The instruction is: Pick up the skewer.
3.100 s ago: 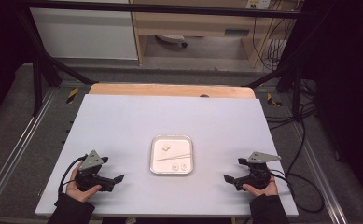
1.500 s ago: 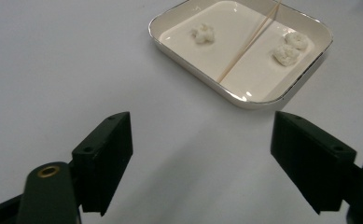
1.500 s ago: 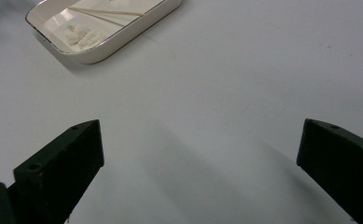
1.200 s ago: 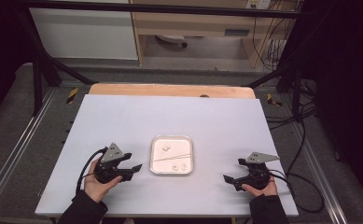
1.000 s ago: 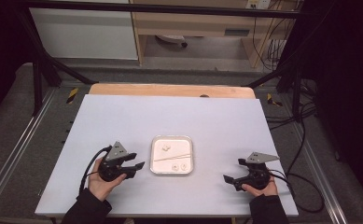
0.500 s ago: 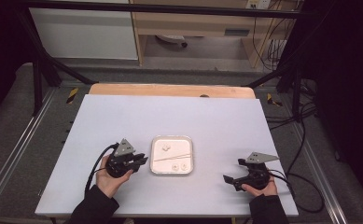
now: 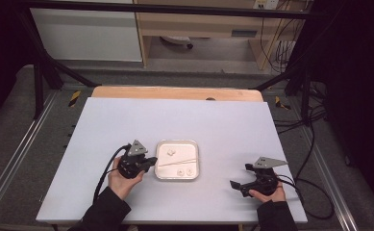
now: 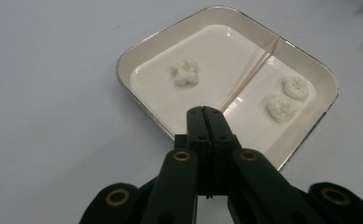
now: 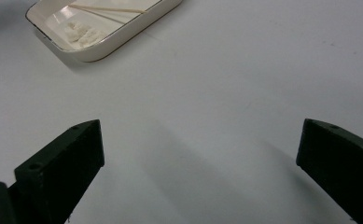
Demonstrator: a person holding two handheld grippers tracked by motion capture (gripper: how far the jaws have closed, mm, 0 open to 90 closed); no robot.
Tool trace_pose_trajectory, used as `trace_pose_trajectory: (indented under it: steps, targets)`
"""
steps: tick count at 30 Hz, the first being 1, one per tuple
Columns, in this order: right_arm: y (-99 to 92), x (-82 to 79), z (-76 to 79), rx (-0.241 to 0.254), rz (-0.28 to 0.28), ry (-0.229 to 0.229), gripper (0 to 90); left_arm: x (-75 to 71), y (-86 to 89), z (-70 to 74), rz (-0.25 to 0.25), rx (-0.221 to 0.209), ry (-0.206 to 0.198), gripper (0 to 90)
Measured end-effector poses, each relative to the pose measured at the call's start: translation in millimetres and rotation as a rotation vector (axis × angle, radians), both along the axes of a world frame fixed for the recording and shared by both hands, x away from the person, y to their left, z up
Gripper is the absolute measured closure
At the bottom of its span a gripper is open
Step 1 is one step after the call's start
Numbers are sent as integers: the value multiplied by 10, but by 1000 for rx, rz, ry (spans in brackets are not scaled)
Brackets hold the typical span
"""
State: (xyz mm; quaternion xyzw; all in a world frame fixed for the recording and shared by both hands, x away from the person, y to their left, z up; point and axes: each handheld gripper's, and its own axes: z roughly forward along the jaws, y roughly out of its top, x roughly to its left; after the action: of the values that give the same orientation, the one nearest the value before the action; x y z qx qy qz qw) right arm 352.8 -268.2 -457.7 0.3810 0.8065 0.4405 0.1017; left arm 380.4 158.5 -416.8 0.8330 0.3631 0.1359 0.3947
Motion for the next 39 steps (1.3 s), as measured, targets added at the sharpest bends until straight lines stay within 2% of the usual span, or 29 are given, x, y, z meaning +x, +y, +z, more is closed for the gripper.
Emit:
trace_pose_trajectory:
  steps: [10, 16, 27, 39]
  targets:
    - [1, 2, -4, -5, 3, -2, 14, 122, -159, -143, -6, 29, 13, 899]
    - [6, 7, -11, -5, 4, 0, 14, 177, -169, -202, -3, 45, 18, 899]
    - [6, 9, -12, -4, 6, -1, 14, 194, -203, -270, -24, 79, 35, 899]
    - [3, 8, -9, -6, 8, -3, 14, 142, -223, -271, -61, 91, 46, 899]
